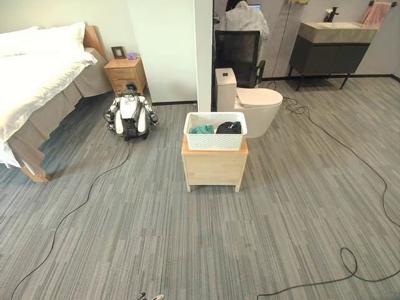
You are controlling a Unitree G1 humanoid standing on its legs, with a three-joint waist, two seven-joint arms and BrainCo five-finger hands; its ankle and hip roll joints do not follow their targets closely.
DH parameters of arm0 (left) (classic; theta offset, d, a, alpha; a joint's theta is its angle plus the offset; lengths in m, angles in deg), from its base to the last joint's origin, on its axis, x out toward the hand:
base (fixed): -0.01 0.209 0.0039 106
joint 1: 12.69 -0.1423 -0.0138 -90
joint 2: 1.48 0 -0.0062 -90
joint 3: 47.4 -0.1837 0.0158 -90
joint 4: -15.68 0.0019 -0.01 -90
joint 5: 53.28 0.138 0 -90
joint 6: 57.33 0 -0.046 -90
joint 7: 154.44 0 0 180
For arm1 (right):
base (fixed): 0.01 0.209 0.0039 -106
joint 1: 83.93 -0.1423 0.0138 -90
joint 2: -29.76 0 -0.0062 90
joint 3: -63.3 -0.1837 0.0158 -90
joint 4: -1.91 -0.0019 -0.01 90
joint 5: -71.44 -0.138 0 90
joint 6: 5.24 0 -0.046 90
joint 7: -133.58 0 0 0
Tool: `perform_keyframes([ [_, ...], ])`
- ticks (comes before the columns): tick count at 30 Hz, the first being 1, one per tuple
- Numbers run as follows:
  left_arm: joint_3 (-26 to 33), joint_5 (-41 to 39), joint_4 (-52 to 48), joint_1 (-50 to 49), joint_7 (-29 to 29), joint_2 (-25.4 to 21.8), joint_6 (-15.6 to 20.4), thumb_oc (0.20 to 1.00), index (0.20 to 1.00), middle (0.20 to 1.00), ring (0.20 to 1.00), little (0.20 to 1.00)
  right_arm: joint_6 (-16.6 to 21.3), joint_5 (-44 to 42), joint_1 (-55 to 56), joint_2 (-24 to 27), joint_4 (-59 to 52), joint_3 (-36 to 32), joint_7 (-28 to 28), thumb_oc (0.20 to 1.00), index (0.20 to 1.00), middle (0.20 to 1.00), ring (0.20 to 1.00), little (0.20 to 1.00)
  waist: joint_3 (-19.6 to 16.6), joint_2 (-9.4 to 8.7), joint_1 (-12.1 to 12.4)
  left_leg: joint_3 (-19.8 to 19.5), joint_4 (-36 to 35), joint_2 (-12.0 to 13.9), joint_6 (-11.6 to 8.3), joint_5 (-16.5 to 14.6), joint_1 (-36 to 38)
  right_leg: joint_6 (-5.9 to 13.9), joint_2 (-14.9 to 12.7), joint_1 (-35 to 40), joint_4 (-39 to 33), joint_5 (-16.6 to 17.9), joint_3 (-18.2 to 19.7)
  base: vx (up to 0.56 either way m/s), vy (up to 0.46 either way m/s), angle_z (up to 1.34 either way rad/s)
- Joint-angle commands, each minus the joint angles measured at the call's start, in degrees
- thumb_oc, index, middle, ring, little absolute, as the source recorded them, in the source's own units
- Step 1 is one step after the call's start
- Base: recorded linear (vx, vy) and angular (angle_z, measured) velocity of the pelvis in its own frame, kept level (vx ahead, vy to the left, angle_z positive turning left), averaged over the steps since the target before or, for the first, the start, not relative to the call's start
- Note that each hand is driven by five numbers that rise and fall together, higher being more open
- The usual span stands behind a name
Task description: Grab the laundry basket,head to the washer,open it,put in the laundry and shut it.
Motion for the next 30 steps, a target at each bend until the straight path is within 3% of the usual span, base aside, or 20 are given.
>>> perform_keyframes([
  [1, -1.06, 0.52, 3.72, 5.29, 0.08, -0.26, 0.83, 1.0, 1.0, 1.0, 1.0, 1.0, 0.49, -2.44, -2.12, -3.96, 2.54, 0.08, -0.37, 1.0, 1.0, 1.0, 1.0, 1.0, 1.24, -2.0, -0.05, -1.28, 0.26, 0.76, -0.04, -2.16, -0.18, 2.5, -2.69, -0.28, 0.69, -4.5, 1.42, 0.01, -0.062, 0.12],
  [3, -1.01, 0.24, 3.6, 5.52, -0.13, -0.36, 0.84, 1.0, 1.0, 1.0, 1.0, 1.0, 0.64, -2.64, -2.22, -4.43, 2.27, 0.69, -0.56, 1.0, 1.0, 1.0, 1.0, 1.0, 1.81, -1.97, -0.09, -1.44, 0.26, 1.61, -0.53, -1.54, -0.38, 1.82, -1.84, -0.37, 0.69, -5.01, 1.7, 0.02, -0.15, 0.09],
  [4, -0.87, -0.65, 3.26, 5.72, -0.15, -0.56, 0.73, 1.0, 1.0, 1.0, 1.0, 1.0, 0.8, -3.1, -2.44, -5.02, 1.8, 1.71, -0.43, 1.0, 1.0, 1.0, 1.0, 1.0, 3.21, -2.44, 0.05, -2.03, 5.0, 1.91, -0.84, -2.34, -2.24, 0.55, -1.01, -0.03, 0.69, -5.46, 2.5, 0.01, -0.156, 0.04],
  [6, -0.86, -0.65, 3.26, 5.73, -0.15, -0.56, 0.73, 1.0, 1.0, 1.0, 1.0, 1.0, 0.81, -3.1, -2.45, -5.03, 1.8, 1.71, -0.43, 1.0, 1.0, 1.0, 1.0, 1.0, 3.18, -2.45, -0.01, -2.1, 5.28, 1.88, -0.84, -2.47, -2.44, 0.55, -1.02, -0.07, 0.69, -5.46, 2.45, -0.02, -0.107, 0.13],
  [7, -0.89, -1.47, 2.98, 6.11, -0.39, -0.64, 0.61, 1.0, 1.0, 1.0, 1.0, 1.0, 0.91, -3.29, -2.66, -5.32, 1.4, 2.58, -0.43, 1.0, 1.0, 1.0, 1.0, 1.0, 5.4, -3.12, 0.14, -2.74, 13.46, 0.54, -1.24, -2.01, -7.2, -0.52, -0.62, 0.34, 0.69, -5.73, 2.72, -0.08, -0.149, 0.15],
  [8, -0.85, -2.48, 2.62, 6.69, -0.62, -0.77, 0.58, 1.0, 1.0, 1.0, 1.0, 1.0, 0.95, -3.3, -3.08, -5.27, 0.77, 2.96, -0.62, 1.0, 1.0, 1.0, 1.0, 1.0, 6.96, -3.28, 0.0, -3.94, 20.48, -0.56, -1.71, 0.39, -11.83, -1.16, -0.33, 0.56, 0.69, -5.46, 2.27, -0.08, -0.181, 0.27],
  [10, -0.91, -3.41, 2.16, 7.17, -0.86, -0.66, 0.6, 1.0, 1.0, 1.0, 1.0, 1.0, 0.9, -3.51, -3.92, -5.05, -0.23, 3.85, -0.75, 1.0, 1.0, 1.0, 1.0, 1.0, 8.65, -3.51, 0.24, -4.44, 28.08, -1.82, -1.22, 3.14, -16.37, -1.73, -0.08, 1.14, 0.81, -5.66, 1.68, 0.01, -0.089, 0.43],
  [11, -0.93, -3.68, 2.36, 7.25, -1.03, -0.46, 0.71, 1.0, 1.0, 1.0, 1.0, 1.0, 0.9, -3.54, -4.4, -5.02, -0.53, 4.29, -0.9, 1.0, 1.0, 1.0, 1.0, 1.0, 9.04, -3.72, 0.21, -2.9, 28.5, -1.83, -0.83, 3.28, -18.14, -1.82, -0.05, 1.53, 0.74, -6.17, 1.07, 0.12, -0.049, 0.09],
  [13, -0.94, -4.57, 2.43, 7.23, -1.01, -0.33, 0.8, 1.0, 1.0, 1.0, 1.0, 1.0, 0.59, -3.48, -5.39, -5.05, -0.74, 5.11, -1.31, 1.0, 1.0, 1.0, 1.0, 1.0, 9.31, -3.72, 0.86, 1.85, 22.37, -1.61, 0.16, 1.98, -21.32, -1.53, 0.33, 2.52, 0.69, -7.35, 0.63, 0.23, 0.019, 0.03],
  [16, -0.26, -5.4, 1.99, 8.31, -1.47, -0.08, 1.52, 1.0, 1.0, 1.0, 1.0, 1.0, 0.72, -2.73, -6.95, -3.09, -0.3, 4.86, -1.76, 1.0, 1.0, 1.0, 1.0, 1.0, 9.55, -2.92, 2.49, 6.27, 8.17, -0.57, -0.11, 6.97, -24.35, -0.19, 1.28, 4.14, 0.69, -9.82, 1.37, 0.35, 0.152, 0.19],
  [18, 0.67, -5.28, 2.31, 7.51, -0.85, -0.22, 1.09, 1.0, 1.0, 1.0, 1.0, 1.0, 0.3, -1.87, -7.55, -3.49, 0.13, 4.56, -1.01, 1.0, 1.0, 1.0, 1.0, 1.0, 8.21, -3.07, 3.96, 6.24, 6.47, -0.29, 0.18, 7.69, -23.61, 0.54, 1.09, 6.21, 0.69, -10.88, 2.91, 0.4, 0.2, -0.36],
  [21, 1.23, -4.44, 3.06, 7.24, -0.07, -1.22, 0.73, 1.0, 1.0, 1.0, 1.0, 1.0, 0.17, -1.61, -7.71, -4.31, 1.03, 3.4, -0.29, 1.0, 1.0, 1.0, 1.0, 1.0, 6.93, -5.07, 5.37, 4.46, 14.21, -3.09, 2.81, 6.03, -26.74, 1.3, -1.57, 6.84, 5.86, -11.61, 3.47, 0.44, 0.204, -0.63],
  [23, 1.34, -3.36, 3.68, 7.39, 0.19, -1.88, 0.54, 1.0, 1.0, 1.0, 1.0, 1.0, 0.02, -1.75, -7.86, -4.39, 1.32, 2.83, 0.18, 1.0, 1.0, 1.0, 1.0, 1.0, 6.01, -5.79, 5.72, 5.43, 15.94, -4.16, 4.31, 3.56, -25.31, 3.3, -3.25, 3.93, 12.98, -10.06, 3.12, 0.38, 0.213, -0.15],
  [24, 1.18, -2.69, 3.71, 7.5, 0.37, -2.0, 0.45, 1.0, 1.0, 1.0, 1.0, 1.0, -0.05, -1.52, -7.62, -4.54, 1.29, 2.63, 0.3, 1.0, 1.0, 1.0, 1.0, 1.0, 5.68, -6.02, 5.39, 5.82, 16.0, -5.02, 5.09, 2.34, -24.26, 4.57, -4.04, 2.41, 16.35, -7.52, 3.13, 0.4, 0.252, -0.08],
  [26, 0.76, -2.62, 2.61, 7.73, 0.75, -2.53, 0.45, 1.0, 1.0, 1.0, 1.0, 1.0, -0.02, -1.2, -7.22, -4.53, 0.47, 2.71, 0.65, 1.0, 1.0, 1.0, 1.0, 1.0, 5.86, -5.6, 4.08, 6.09, 15.07, -6.78, 7.35, 0.1, -21.79, 6.61, -5.76, -3.22, 28.22, 1.4, 4.32, 0.33, 0.259, -0.02],
  [28, 0.38, -2.9, 1.37, 7.95, 0.73, -2.96, 0.69, 1.0, 1.0, 1.0, 1.0, 1.0, 0.19, -1.95, -7.76, -3.97, -0.88, 1.98, 0.65, 1.0, 1.0, 1.0, 1.0, 1.0, 6.57, -4.06, 3.31, 6.3, 13.6, -7.25, 9.02, -1.77, -18.18, 7.71, -8.56, -8.38, 36.31, 6.8, 2.39, 0.35, 0.241, 0.0],
  [30, 0.31, -3.37, 0.52, 8.43, 0.34, -3.32, 0.99, 1.0, 1.0, 1.0, 1.0, 1.0, 0.3, -2.51, -7.82, -3.84, -1.59, 1.74, 0.49, 1.0, 1.0, 1.0, 1.0, 1.0, 7.24, -2.99, 2.52, 5.9, 12.0, -6.97, 9.47, -2.99, -14.16, 6.17, -10.93, -11.93, 36.21, 4.68, -1.31, 0.43, 0.147, -0.19],
])
